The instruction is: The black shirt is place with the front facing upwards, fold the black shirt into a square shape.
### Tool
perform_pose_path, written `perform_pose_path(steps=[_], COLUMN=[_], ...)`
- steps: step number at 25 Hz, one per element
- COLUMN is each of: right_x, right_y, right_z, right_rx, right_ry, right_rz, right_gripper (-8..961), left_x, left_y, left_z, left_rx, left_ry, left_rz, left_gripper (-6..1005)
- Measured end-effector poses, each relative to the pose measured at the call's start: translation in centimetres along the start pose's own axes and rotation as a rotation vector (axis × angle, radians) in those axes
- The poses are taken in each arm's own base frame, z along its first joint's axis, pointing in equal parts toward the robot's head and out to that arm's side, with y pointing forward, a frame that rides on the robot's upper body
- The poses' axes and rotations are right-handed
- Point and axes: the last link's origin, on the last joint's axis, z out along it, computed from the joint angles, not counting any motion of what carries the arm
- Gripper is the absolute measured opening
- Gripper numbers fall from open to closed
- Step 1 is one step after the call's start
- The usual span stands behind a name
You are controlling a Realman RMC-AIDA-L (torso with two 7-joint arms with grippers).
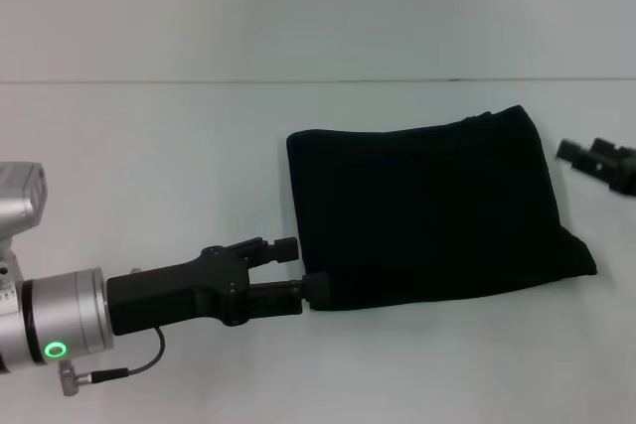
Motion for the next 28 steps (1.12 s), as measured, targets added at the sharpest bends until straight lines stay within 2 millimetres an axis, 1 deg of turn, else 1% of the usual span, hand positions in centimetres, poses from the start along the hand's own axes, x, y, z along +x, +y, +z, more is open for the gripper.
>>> perform_pose_path(steps=[4, 5, 6, 7, 8, 9, 11, 15, 20, 22, 25, 28], right_x=[1.5, 2.4, 3.0, 3.0, 4.0, 4.0, 5.1, 7.1, 8.2, 8.3, 7.8, 6.9], right_y=[1.9, 2.6, 2.8, 2.8, 2.9, 2.9, 2.7, 2.3, 1.7, 1.7, 1.8, 2.1], right_z=[-0.4, -0.3, -0.2, -0.2, 0.0, 0.0, -0.1, -0.7, -1.0, -1.0, -1.5, -2.2], right_rx=[-0.100, -0.128, -0.137, -0.137, -0.132, -0.132, -0.109, -0.052, 0.007, 0.009, -0.007, -0.048], right_ry=[-0.010, 0.001, 0.011, 0.011, 0.037, 0.037, 0.060, 0.075, 0.088, 0.087, 0.052, -0.003], right_rz=[-0.072, -0.088, -0.093, -0.093, -0.091, -0.091, -0.076, -0.061, -0.060, -0.057, -0.073, -0.125], right_gripper=[678, 700, 721, 743, 765, 824, 942, 944, 940, 938, 938, 938], left_x=[0.2, 0.3, 0.3, 0.4, 0.4, 0.5, 0.6, 0.8, 1.1, 1.3, 1.8, 2.7], left_y=[0.0, 0.0, 0.0, 0.0, -0.1, -0.1, -0.1, -0.2, -0.3, -0.3, -0.5, -1.1], left_z=[0.2, 0.2, 0.3, 0.3, 0.4, 0.4, 0.3, 0.3, 0.4, 0.5, 0.6, 0.5], left_rx=[-0.004, -0.006, -0.007, -0.006, -0.006, -0.006, -0.005, -0.001, 0.000, -0.002, -0.004, 0.019], left_ry=[0.000, -0.001, -0.001, -0.002, -0.002, -0.002, 0.002, 0.012, 0.021, 0.020, 0.016, 0.009], left_rz=[-0.005, -0.008, -0.011, -0.017, -0.023, -0.027, -0.034, -0.045, -0.059, -0.078, -0.130, -0.237], left_gripper=[949, 950, 950, 950, 950, 950, 950, 950, 950, 950, 949, 949])
